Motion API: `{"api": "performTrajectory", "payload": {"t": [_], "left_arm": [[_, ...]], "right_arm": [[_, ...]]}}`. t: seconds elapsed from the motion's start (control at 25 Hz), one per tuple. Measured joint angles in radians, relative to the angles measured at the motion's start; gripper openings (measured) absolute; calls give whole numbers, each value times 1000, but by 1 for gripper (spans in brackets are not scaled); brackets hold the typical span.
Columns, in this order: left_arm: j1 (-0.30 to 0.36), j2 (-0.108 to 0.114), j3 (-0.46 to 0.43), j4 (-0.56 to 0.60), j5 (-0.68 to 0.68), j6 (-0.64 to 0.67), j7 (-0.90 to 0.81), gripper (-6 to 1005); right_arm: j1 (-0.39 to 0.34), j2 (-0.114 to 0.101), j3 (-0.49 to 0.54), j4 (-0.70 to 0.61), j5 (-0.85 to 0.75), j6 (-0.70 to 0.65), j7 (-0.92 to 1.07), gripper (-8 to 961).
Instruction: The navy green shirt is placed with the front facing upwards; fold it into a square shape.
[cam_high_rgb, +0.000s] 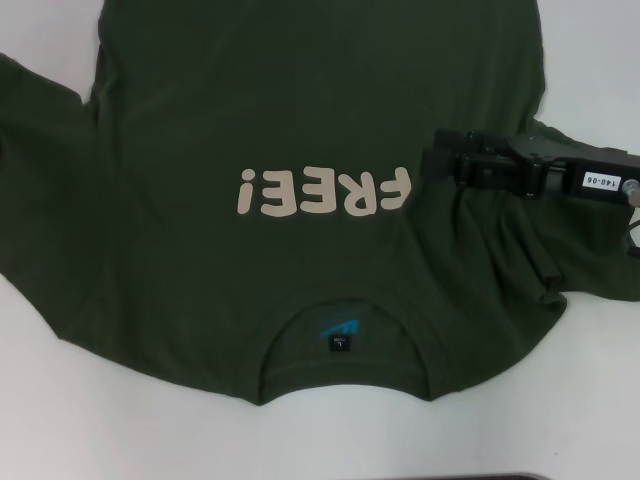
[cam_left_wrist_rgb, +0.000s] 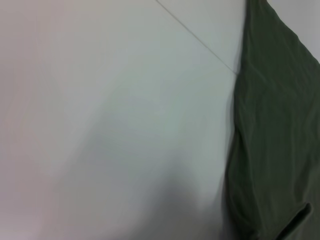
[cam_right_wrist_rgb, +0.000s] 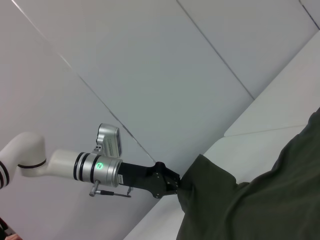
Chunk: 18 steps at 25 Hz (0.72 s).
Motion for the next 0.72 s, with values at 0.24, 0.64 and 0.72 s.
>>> {"api": "performTrajectory", "payload": {"t": [0.24,0.64,0.72], "left_arm": [[-6,-9,-19,-13,-7,74,-2,4],[-53,-112,-77,-58,-8,184,-4,6],[-67,-130,-77,-56,-8,184,-9,6]], "right_arm": [[2,-1,0,0,0,1,1,941],[5,-2,-7,0,0,18,1,938],[4,-3,-8,0,-1,18,1,937]]}}
